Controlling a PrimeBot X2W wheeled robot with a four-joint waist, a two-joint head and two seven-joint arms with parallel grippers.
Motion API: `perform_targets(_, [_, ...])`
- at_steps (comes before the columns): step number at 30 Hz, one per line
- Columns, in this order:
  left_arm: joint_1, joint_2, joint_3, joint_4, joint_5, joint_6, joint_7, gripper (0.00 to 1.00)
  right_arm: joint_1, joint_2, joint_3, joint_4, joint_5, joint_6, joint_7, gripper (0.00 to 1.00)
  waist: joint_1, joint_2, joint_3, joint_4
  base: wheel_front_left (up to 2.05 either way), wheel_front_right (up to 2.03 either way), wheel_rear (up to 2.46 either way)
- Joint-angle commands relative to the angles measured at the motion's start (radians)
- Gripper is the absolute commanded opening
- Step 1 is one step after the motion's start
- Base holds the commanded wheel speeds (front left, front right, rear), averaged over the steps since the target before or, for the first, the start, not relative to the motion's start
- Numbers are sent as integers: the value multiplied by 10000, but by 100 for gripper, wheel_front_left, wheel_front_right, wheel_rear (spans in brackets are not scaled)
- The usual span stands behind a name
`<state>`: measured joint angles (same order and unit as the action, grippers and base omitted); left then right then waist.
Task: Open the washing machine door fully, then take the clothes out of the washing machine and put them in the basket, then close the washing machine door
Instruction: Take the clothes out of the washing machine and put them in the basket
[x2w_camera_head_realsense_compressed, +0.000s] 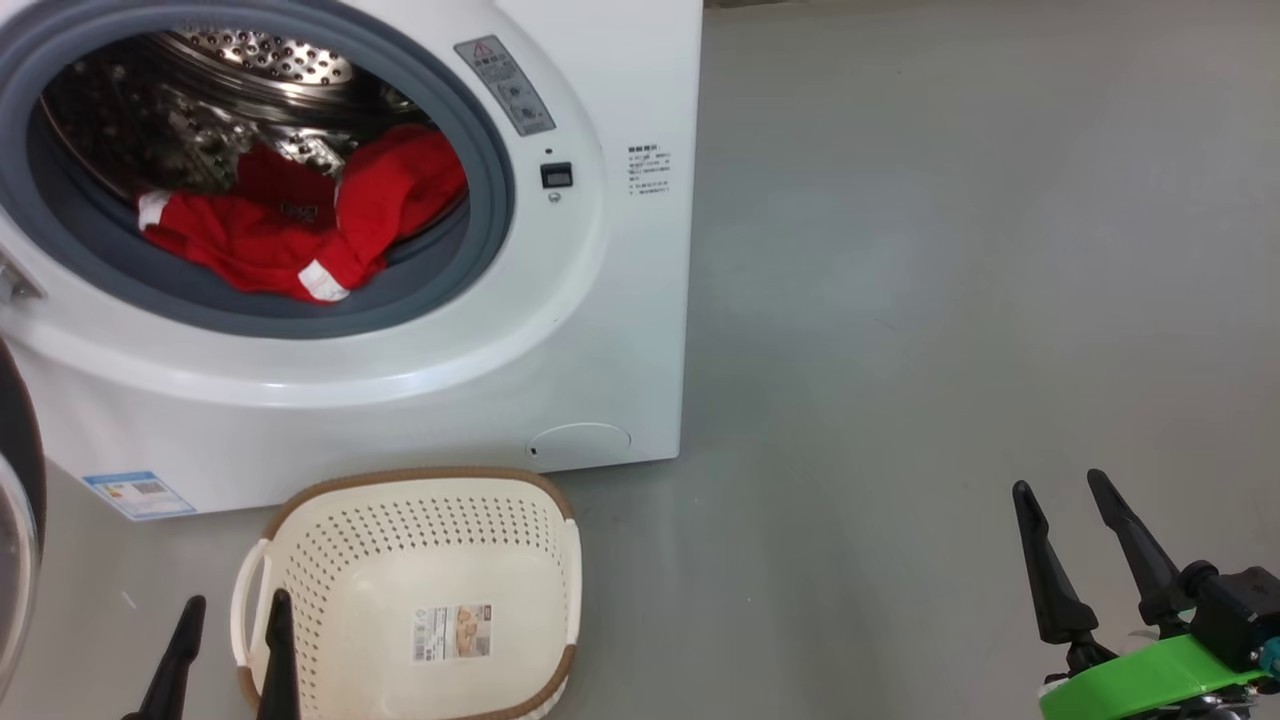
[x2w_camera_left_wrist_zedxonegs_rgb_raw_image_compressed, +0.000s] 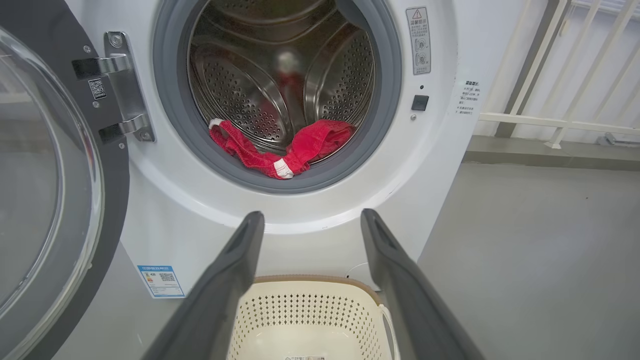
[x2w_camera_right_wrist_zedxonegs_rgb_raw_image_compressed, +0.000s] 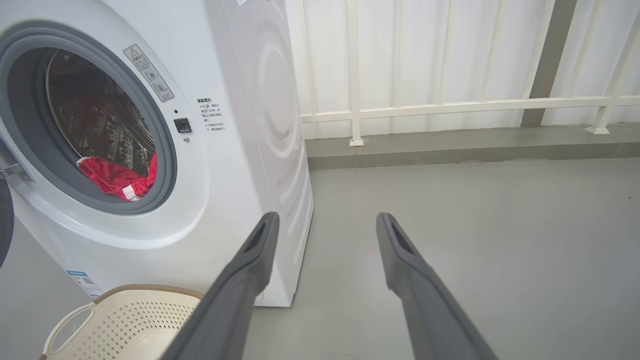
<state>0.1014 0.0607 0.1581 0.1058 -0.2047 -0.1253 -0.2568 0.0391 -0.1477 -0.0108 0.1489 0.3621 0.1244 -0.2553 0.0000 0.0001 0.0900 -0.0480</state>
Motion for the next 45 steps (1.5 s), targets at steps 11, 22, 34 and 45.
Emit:
perform_targets(11, [-578,155,434,-182,14,-54,-49,100,-219,-97,250,-299,-34,63,-65,100,0,-1,94,19,112,-139,27])
perform_targets(22, [-644,123,319,-68,194,-54,-49,100,-269,-95,289,-271,-14,63,-65,100,0,-1,164,55,25,-25,0])
perform_targets(34, [-1899,146,-265,1348,705,-54,-49,100,-465,2,406,-268,-6,63,-65,100,0,-1,517,112,0,0,0])
perform_targets(45, [-5877,788,-1422,5172,1074,-54,211,100,-1043,230,881,-255,19,63,-65,100,0,-1,1435,-226,0,0,0])
